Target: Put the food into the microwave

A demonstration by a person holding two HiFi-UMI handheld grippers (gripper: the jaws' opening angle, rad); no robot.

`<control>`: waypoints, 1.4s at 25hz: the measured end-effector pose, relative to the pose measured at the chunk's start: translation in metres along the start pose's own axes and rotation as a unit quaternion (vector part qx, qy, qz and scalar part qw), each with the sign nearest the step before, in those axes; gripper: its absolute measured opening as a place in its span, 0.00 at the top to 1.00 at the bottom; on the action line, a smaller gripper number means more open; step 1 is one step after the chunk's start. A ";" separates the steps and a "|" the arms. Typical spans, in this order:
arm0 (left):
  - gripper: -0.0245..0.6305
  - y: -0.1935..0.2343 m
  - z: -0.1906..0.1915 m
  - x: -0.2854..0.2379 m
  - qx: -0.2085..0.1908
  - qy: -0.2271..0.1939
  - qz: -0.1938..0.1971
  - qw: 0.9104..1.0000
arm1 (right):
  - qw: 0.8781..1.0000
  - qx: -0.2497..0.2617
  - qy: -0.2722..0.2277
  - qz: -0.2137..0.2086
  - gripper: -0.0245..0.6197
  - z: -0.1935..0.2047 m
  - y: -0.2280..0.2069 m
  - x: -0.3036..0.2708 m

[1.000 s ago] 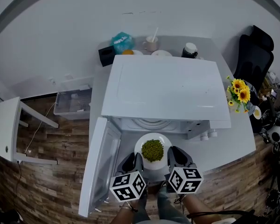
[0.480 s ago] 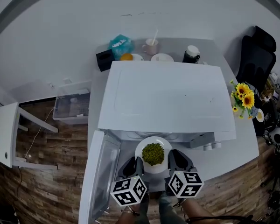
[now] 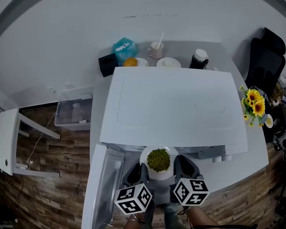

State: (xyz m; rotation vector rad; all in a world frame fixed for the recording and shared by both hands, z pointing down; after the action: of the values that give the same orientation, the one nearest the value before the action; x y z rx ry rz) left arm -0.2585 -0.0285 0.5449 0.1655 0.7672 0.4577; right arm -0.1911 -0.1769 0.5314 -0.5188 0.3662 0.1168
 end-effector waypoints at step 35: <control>0.87 -0.005 -0.034 -0.048 -0.001 -0.044 -0.006 0.999 | 0.998 -0.014 -0.044 0.032 0.88 -0.018 -0.012 -0.039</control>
State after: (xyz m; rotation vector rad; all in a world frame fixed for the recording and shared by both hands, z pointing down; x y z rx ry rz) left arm -0.3103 -0.0550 0.5496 0.1781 0.6814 0.4379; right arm -0.2310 -0.1974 0.5368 -0.5274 0.2954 0.2055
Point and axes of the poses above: the fingertips, and each gripper's own axes: x backward along the fingers, y to its left, z out of its underside, the point moved 2 cm from there along x, backward along the fingers, and after that the axes turned 13 degrees about -z, right-handed, at the moved point
